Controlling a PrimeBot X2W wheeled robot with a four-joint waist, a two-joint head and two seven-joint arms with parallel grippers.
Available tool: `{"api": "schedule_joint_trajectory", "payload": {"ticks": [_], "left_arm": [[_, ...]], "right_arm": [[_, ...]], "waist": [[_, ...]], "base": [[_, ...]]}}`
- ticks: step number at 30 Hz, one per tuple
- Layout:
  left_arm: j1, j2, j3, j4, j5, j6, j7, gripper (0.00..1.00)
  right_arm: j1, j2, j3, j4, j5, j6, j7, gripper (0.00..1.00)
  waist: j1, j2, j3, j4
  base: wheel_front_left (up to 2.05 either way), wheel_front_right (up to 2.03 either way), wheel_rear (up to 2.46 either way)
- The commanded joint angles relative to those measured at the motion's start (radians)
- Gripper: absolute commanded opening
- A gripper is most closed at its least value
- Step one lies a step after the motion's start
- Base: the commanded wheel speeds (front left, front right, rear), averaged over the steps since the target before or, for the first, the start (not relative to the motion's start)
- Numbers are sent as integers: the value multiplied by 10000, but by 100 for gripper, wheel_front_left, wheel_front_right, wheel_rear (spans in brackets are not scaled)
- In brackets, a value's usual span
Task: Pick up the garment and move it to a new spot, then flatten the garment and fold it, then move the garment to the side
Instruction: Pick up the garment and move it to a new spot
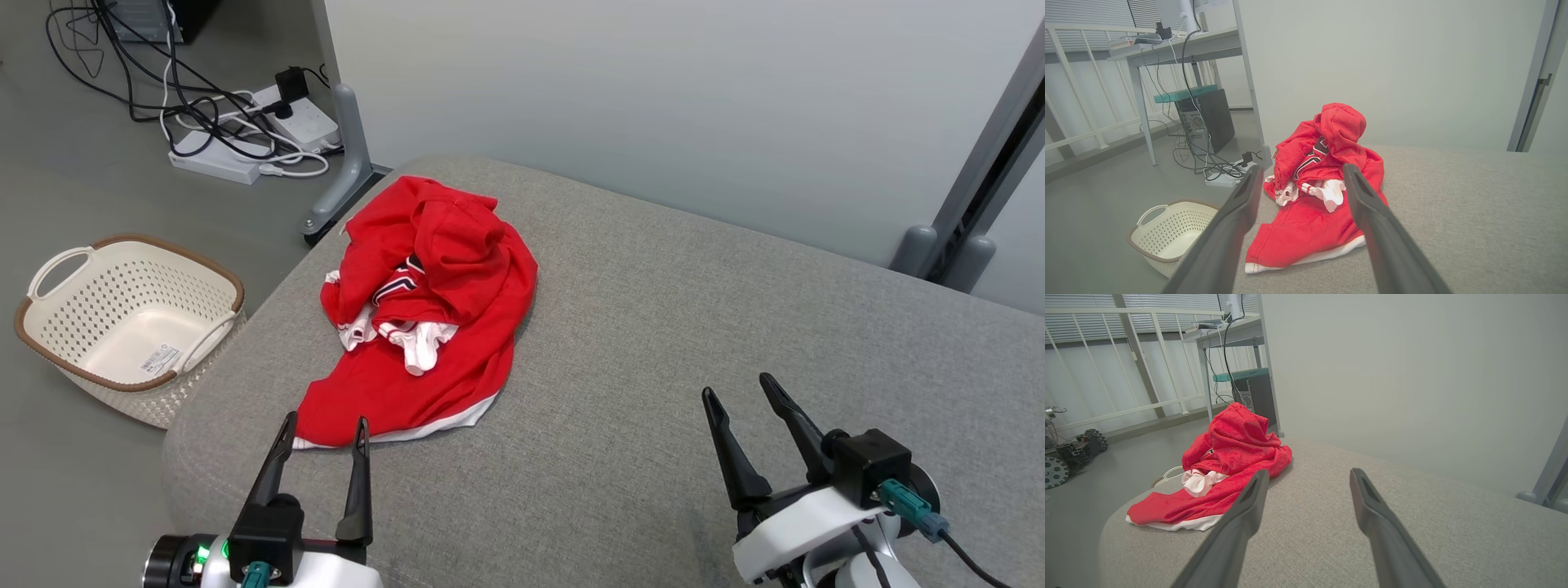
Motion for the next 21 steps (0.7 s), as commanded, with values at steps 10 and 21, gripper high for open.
{"api": "schedule_joint_trajectory", "payload": {"ticks": [10,21], "left_arm": [[-23,34,36,-70,16,123,-40,100],[-892,25,222,11,-444,-302,-41,100]], "right_arm": [[44,-60,-52,28,40,1,-61,100],[-238,-60,-542,-375,-752,1,-61,100]], "waist": [[0,-1,-44,-48],[0,-1,674,-340]], "base": [[0,0,0],[0,0,0]]}}
